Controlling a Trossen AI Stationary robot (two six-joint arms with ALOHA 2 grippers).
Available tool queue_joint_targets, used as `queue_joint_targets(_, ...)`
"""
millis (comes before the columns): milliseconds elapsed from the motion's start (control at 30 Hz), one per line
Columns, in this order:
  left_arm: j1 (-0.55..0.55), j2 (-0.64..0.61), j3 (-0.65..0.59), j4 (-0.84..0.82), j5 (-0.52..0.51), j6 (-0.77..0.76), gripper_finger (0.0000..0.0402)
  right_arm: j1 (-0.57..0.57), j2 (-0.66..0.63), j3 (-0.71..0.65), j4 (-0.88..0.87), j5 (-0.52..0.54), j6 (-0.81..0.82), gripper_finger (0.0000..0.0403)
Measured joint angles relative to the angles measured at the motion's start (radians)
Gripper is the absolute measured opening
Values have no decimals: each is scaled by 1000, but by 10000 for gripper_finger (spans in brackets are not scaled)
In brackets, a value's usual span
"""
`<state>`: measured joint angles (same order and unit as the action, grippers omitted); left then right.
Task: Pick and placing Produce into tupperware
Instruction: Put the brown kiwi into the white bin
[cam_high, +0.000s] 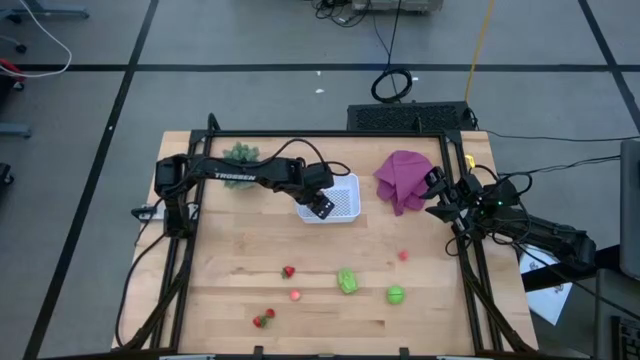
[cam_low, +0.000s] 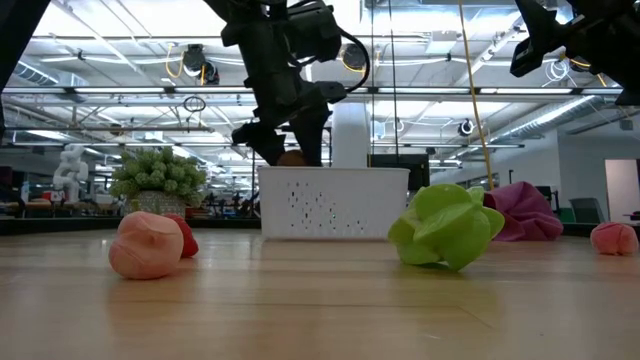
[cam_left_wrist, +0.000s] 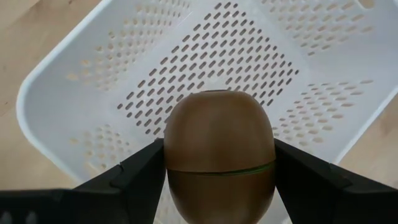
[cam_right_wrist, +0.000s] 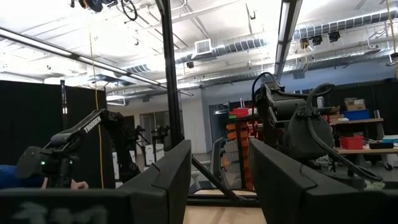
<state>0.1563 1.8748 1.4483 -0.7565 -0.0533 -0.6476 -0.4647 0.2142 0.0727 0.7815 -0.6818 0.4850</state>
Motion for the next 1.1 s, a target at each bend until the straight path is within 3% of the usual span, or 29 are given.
queue_joint_targets(1100,0,7,0,-1,-58,-26,271,0,0,0,0,0,0,151)
